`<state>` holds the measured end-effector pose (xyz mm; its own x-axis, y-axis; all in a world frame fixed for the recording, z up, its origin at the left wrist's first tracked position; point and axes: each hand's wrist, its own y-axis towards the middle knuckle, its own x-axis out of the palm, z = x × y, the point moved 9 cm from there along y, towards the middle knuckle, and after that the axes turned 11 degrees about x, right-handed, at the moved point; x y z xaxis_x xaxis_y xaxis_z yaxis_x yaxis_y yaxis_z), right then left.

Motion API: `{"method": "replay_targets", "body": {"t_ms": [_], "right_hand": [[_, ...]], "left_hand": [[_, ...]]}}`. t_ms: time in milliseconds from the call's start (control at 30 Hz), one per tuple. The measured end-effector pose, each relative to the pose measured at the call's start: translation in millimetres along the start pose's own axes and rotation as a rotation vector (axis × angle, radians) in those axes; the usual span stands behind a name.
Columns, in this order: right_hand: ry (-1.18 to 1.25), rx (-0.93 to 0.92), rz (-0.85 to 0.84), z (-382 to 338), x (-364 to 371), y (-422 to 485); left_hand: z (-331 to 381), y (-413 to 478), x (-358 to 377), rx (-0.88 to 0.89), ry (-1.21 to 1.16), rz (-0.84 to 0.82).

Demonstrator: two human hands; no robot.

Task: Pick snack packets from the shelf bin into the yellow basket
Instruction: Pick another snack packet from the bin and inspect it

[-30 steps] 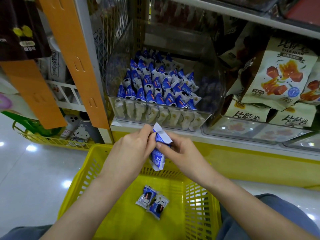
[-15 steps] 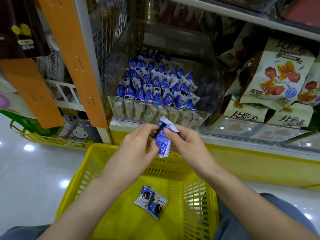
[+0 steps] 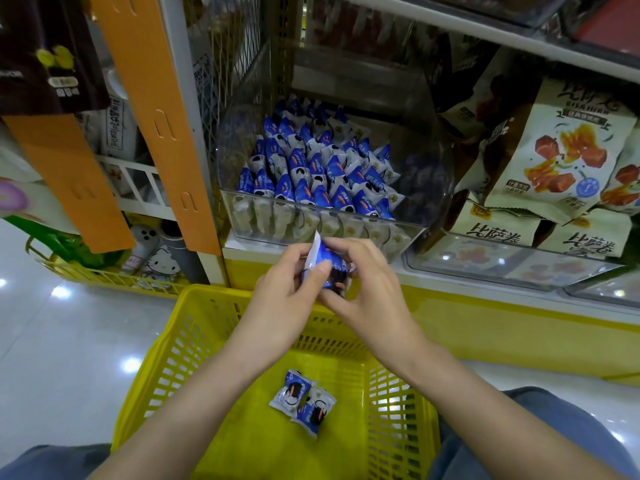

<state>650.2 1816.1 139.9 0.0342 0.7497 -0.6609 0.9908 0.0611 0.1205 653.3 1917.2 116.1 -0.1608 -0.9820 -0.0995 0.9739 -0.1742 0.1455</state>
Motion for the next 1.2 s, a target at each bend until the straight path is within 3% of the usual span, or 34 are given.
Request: {"method": "replay_targets", "body": {"t_ms": [100, 167, 367, 467, 567, 667, 733, 867, 1067, 1200], "right_hand": [[0.004, 0.019, -0.044, 1, 0, 1], [0.061, 0.115, -0.026, 8, -5, 4], [0.464, 0.335, -0.134, 28, -3, 11], [0.511, 0.292, -0.078, 23, -10, 13], [0.589, 0.252, -0.031, 18, -17, 13], [0.73, 0.328, -0.213, 17, 3, 7], [0.726, 0.348, -0.284, 16, 14, 3], [0.732, 0.349, -0.229, 22, 7, 7], [0.491, 0.199, -0.283, 9, 12, 3], [0.595, 0.161, -0.214, -1, -3, 9]], "left_hand": [[3, 4, -11, 0.063, 0.111, 0.056], [5, 4, -14, 0.071, 0.066, 0.09], [11, 7, -26, 0.096, 0.043, 0.202], [11, 8, -32, 0.093, 0.08, 0.234], [5, 9, -36, 0.022, -0.046, 0.284], [6, 9, -47, 0.045, -0.058, 0.362], [9, 10, -47, 0.056, -0.056, 0.34], [9, 15, -42, 0.028, -0.039, 0.229], [52, 30, -40, 0.284, 0.313, 0.024], [76, 40, -34, 0.44, 0.448, -0.057]]}}
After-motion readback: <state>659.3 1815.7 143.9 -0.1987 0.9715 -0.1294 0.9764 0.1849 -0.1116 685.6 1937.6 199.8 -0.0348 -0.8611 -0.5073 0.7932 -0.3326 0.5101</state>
